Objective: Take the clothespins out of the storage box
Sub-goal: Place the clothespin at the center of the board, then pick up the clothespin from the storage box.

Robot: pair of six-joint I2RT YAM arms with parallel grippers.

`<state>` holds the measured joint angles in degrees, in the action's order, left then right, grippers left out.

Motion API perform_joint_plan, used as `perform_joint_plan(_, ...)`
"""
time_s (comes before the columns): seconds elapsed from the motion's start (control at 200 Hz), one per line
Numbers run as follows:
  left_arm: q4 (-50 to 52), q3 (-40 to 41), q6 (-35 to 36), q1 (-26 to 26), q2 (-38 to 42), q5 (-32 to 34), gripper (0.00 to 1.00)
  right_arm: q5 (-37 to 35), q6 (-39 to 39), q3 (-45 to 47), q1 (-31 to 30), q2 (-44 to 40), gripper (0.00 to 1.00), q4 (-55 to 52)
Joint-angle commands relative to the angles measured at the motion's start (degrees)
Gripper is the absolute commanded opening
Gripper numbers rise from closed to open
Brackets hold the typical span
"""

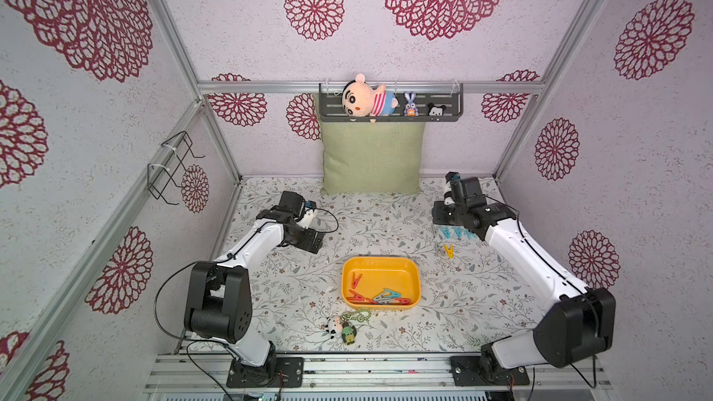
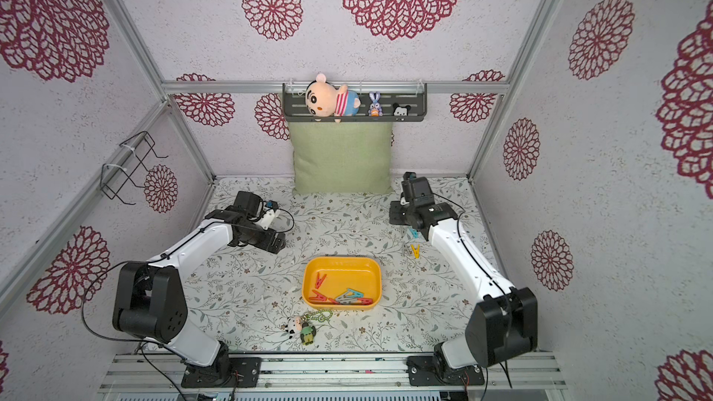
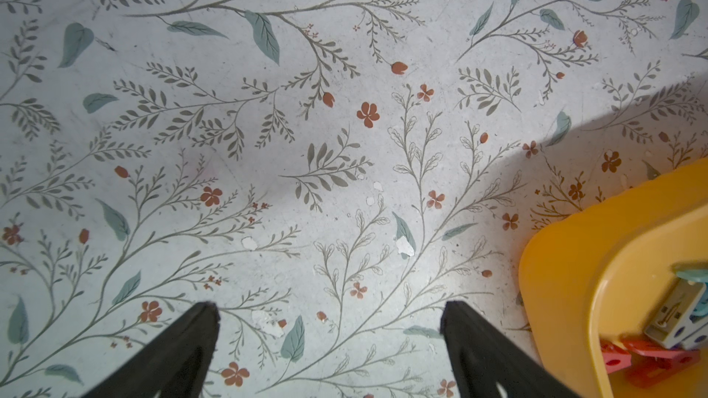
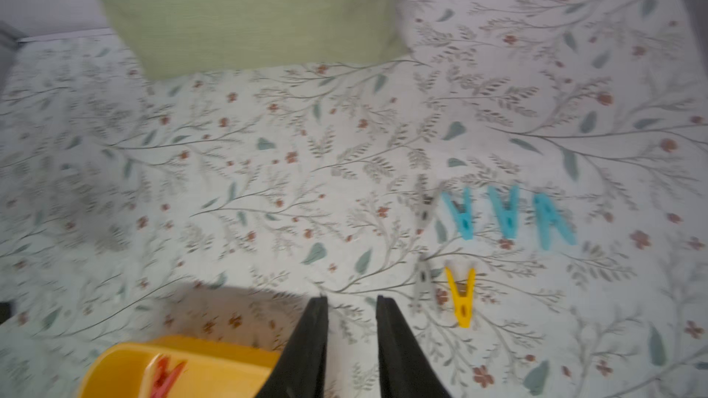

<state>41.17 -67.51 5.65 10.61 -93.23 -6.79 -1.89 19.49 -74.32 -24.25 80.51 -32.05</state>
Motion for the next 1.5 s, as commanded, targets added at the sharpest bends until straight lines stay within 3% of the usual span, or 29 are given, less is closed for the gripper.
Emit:
perform_joint_plan(0.0, -1.2, 0.7, -0.6, -0.1, 1.8, -0.2, 0.99, 0.8, 8.7, 2.6, -8.9, -2.5, 0.28, -2.5)
perform_joint_plan(0.225, -1.7, 0.5, -1.1, -0.2, 1.8, 0.9, 0.99, -1.5, 23.8, 10.8, -26.2, 0.0, 0.28, 8.7)
perform_joint_plan(0.385, -2.2, 0.8, -1.3, -0.1, 2.5, 2.0, 0.99, -5.8, 30.3, 10.3, -32.1, 6.8, 0.28, 10.8)
perform_joint_plan(0.56, -2.3, 0.8, -1.3, -0.1, 3.0, 2.3, 0.99, -11.4, 33.0, 6.9, -34.7, 14.7, 0.28, 8.9)
perform_joint_plan(0.825, -2.3, 0.7, -1.3, -0.1, 3.0, 1.9, 0.99, -12.4, 37.9, 6.2, -35.0, 21.0, 0.32, 14.3)
perform_joint_plan(1.496, -2.3, 0.9, -1.2, -0.1, 3.7, 1.3, 0.99, -13.0, 39.8, 2.3, -35.0, 28.3, 0.32, 14.3)
